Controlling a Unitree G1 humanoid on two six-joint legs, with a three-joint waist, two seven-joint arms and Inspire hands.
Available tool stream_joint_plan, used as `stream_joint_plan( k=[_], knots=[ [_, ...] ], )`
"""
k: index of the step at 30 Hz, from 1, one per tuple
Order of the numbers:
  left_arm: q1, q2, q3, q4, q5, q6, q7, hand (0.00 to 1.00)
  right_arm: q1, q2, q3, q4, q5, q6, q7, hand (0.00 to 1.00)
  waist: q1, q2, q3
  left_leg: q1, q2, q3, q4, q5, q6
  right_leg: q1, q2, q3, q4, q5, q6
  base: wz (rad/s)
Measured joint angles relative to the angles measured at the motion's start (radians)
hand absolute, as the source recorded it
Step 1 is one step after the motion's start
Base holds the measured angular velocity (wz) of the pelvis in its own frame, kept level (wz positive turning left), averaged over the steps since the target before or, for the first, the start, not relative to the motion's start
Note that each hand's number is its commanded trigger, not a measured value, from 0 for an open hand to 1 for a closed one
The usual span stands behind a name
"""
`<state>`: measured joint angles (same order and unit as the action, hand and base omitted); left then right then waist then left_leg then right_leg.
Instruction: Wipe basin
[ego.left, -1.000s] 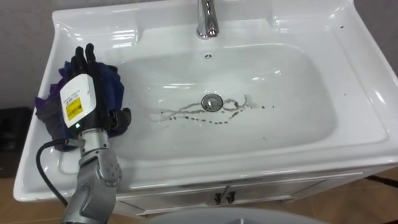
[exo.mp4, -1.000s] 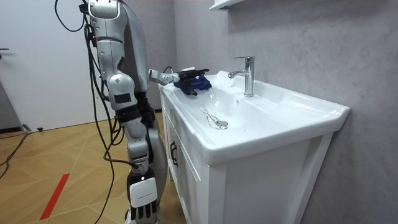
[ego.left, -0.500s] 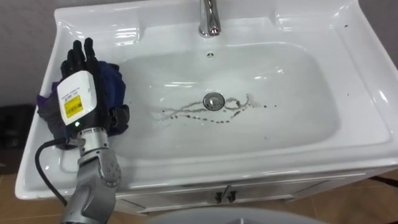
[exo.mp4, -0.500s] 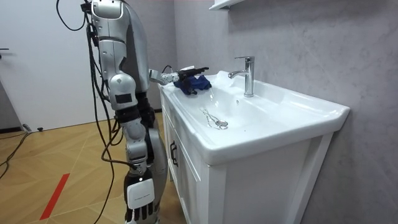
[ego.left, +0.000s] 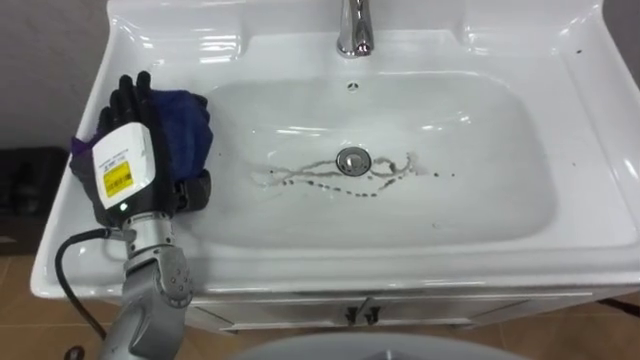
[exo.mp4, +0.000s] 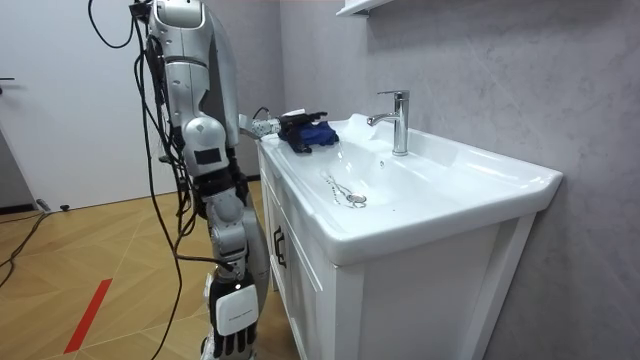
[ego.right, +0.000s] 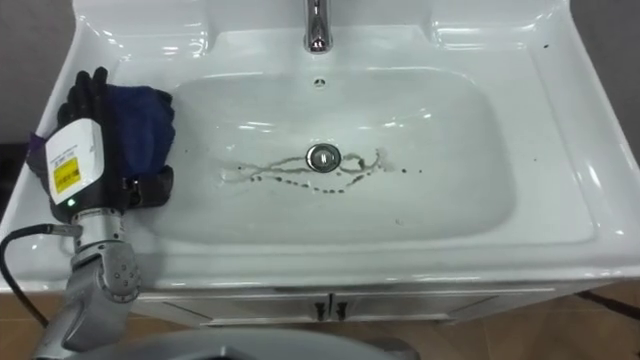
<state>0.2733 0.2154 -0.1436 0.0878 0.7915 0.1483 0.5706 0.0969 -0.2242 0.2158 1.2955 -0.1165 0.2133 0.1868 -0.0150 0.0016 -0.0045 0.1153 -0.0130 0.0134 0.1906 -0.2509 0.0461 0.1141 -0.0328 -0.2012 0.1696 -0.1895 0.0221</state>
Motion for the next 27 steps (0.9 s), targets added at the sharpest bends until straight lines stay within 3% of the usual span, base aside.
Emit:
stream_joint_plan(
  k=[9,27],
  knots=[
    [0.003,0.001,-0.021,0.034,0.008,0.006,-0.018,0.00,0.003,-0.002,0.009,-0.027,-0.022,0.030,-0.005,0.00,0.024,-0.007,-0.0097,0.007,0.001,0.003,-0.001,0.003,-0.004,0.002,0.002,0.003,0.001,0.001,-0.003,-0.02],
    [-0.013,0.006,-0.021,0.111,0.026,0.008,-0.021,0.00,0.024,-0.004,0.008,-0.050,-0.047,0.103,0.014,0.00,0.026,-0.011,-0.0119,0.039,0.004,0.007,-0.007,0.008,-0.012,0.027,0.007,0.000,0.003,-0.004,-0.016,0.00]
  ],
)
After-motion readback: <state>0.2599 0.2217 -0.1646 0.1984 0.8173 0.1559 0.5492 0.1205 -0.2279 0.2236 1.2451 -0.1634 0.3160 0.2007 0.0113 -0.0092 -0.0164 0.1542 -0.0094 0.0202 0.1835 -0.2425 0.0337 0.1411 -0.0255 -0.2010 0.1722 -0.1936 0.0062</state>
